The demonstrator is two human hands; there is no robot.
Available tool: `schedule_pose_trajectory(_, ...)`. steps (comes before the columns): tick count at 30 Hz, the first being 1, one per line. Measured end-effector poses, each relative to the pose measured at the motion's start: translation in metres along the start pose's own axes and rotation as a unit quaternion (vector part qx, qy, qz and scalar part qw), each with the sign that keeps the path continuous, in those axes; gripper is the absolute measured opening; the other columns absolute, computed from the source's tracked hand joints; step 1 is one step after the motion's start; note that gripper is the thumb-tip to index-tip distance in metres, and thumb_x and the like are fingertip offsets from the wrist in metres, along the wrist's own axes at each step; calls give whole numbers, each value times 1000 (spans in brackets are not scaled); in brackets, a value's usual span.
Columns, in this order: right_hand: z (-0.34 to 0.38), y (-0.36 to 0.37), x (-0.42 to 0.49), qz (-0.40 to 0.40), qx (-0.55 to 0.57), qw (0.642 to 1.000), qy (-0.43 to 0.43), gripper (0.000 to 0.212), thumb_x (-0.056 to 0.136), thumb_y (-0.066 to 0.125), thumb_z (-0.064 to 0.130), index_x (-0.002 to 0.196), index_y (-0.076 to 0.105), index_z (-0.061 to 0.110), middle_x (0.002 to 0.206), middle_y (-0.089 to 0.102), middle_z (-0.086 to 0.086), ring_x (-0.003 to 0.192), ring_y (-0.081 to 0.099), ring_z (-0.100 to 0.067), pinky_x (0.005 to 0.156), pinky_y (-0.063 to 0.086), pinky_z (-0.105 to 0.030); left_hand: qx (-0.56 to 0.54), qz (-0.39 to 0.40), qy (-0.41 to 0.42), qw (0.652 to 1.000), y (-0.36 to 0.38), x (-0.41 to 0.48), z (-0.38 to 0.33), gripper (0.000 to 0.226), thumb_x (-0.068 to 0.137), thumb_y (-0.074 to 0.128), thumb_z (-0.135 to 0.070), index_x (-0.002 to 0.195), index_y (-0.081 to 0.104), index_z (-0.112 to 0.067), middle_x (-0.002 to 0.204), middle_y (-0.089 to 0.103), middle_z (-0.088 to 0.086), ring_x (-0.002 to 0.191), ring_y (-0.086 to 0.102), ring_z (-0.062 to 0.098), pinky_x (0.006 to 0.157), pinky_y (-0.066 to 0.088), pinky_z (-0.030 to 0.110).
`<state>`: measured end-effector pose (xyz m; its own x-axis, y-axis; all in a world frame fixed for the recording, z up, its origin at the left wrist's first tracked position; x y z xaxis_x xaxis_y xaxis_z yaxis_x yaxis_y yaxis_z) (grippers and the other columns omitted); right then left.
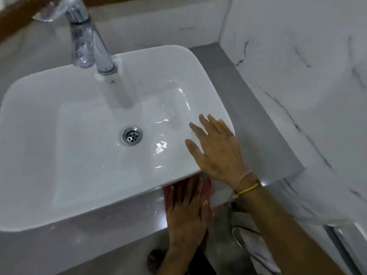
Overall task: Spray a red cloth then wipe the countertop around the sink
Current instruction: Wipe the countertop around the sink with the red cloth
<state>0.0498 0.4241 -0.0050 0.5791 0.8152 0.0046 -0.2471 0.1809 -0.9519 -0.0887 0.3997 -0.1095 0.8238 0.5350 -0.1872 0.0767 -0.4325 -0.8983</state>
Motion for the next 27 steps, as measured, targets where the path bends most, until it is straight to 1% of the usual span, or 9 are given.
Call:
schedule_pose_trajectory(4, -15, -2, -4, 22, -11, 1000, 1, 62, 92, 24, 55, 140, 44, 21, 154, 35, -7, 146, 21, -21, 122, 8, -38, 87, -17, -62, 994, -19, -51, 100, 59, 87, 34, -42, 145, 23, -35, 146, 43, -7, 134, 42, 24, 112, 26, 55)
schedule_pose_trajectory(7, -10, -4, -5, 25, -6, 1000, 2, 63, 91, 21, 57, 137, 47, 23, 153, 37, -3, 146, 23, -18, 123, 10, -39, 122, -43, -194, 972, -45, -92, 176, 60, 86, 24, -47, 145, 19, -41, 152, 35, -2, 141, 30, 31, 112, 22, 55)
schedule_pose_trajectory(11, 16, 2, -9, 64, -11, 997, -28, 67, 92, 14, 62, 139, 44, 25, 154, 35, 0, 146, 20, -18, 122, 10, -42, 80, -55, -293, 951, -45, -84, 175, 64, 81, 26, -44, 142, 36, -26, 151, 36, 13, 141, 24, 40, 115, 17, 57)
schedule_pose_trajectory(15, 114, 32, -24, 142, 5, 976, -167, 66, 94, 24, 59, 147, 27, 20, 160, 22, -1, 148, 11, -19, 121, 6, -45, 62, -51, -219, 972, -34, -63, 117, 60, 84, 30, -42, 139, 42, -22, 151, 32, 13, 141, 24, 41, 117, 4, 46)
schedule_pose_trajectory(18, 206, 64, -40, 177, 12, 938, -298, 69, 94, 30, 57, 150, 14, 19, 162, 12, -1, 148, 10, -21, 121, 6, -49, 65, -36, -136, 988, -29, -63, 109, 58, 80, 47, -43, 134, 46, -24, 144, 46, 12, 137, 34, 40, 115, 19, 56)
schedule_pose_trajectory(20, 247, 81, -42, 171, -22, 916, -361, 70, 95, 33, 54, 151, 7, 20, 162, 7, 0, 148, 10, -21, 120, 10, -49, 72, -25, -136, 988, -29, -75, 133, 58, 79, 46, -48, 131, 49, -23, 138, 54, 13, 134, 39, 39, 108, 31, 63)
schedule_pose_trajectory(21, 264, 88, -41, 168, -42, 906, -388, 70, 96, 33, 52, 151, 4, 20, 163, 4, 1, 148, 9, -21, 120, 11, -48, 83, -19, -161, 983, -32, -86, 155, 58, 81, 44, -50, 132, 50, -24, 141, 51, 12, 136, 36, 39, 108, 30, 63)
schedule_pose_trajectory(24, 297, 103, -34, 180, -65, 880, -434, 68, 98, 34, 47, 151, 1, 19, 163, 0, 2, 149, 7, -21, 121, 14, -45, 77, -54, -290, 952, -59, -128, 243, 60, 88, 25, -53, 141, 36, -27, 153, 34, 10, 142, 20, 41, 109, 22, 64)
schedule_pose_trajectory(27, 314, 111, -34, 199, -37, 874, -443, 67, 97, 40, 43, 151, 7, 18, 162, 7, 1, 148, 14, -24, 119, 22, -44, 48, -78, -371, 924, -87, -169, 332, 61, 87, 8, -55, 146, 3, -41, 161, 9, 3, 145, 4, 40, 110, 17, 67)
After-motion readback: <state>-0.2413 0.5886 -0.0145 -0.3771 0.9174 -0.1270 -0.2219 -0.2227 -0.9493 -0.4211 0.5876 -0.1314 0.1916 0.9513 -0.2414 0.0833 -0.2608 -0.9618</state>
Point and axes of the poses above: each hand's wrist, its own x-axis towards the middle knuckle, its own y-axis out of the palm, z = x × y, the point moved 8 cm from there along x, towards the middle knuckle
